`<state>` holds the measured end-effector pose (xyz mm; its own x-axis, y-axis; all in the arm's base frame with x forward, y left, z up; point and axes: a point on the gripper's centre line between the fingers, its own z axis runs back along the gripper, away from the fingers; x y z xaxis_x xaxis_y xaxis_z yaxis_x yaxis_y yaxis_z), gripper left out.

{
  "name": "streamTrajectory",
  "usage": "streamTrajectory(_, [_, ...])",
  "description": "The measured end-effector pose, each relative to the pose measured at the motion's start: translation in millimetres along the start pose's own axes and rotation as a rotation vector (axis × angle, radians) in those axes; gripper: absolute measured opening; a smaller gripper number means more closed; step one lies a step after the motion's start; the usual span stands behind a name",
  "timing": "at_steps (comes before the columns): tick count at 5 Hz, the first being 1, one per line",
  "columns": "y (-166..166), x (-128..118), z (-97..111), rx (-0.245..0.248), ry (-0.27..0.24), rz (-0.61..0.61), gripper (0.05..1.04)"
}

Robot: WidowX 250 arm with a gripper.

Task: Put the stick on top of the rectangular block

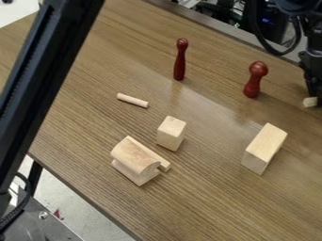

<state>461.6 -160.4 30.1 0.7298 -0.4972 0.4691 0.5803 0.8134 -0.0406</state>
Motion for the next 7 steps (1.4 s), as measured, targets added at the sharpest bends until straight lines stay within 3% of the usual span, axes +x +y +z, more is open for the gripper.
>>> streamTrajectory(1, [0,-12,8,0.017,0.042,0.002,0.136])
streamTrajectory(2, [-3,-19,32,0.044,0.045,0.031,0.126])
streamTrajectory(5, [-26,-41,112,0.061,-0.022,0.141,0.126])
streamTrajectory(7, [-50,-72,129,0.061,0.039,0.248,0.126])
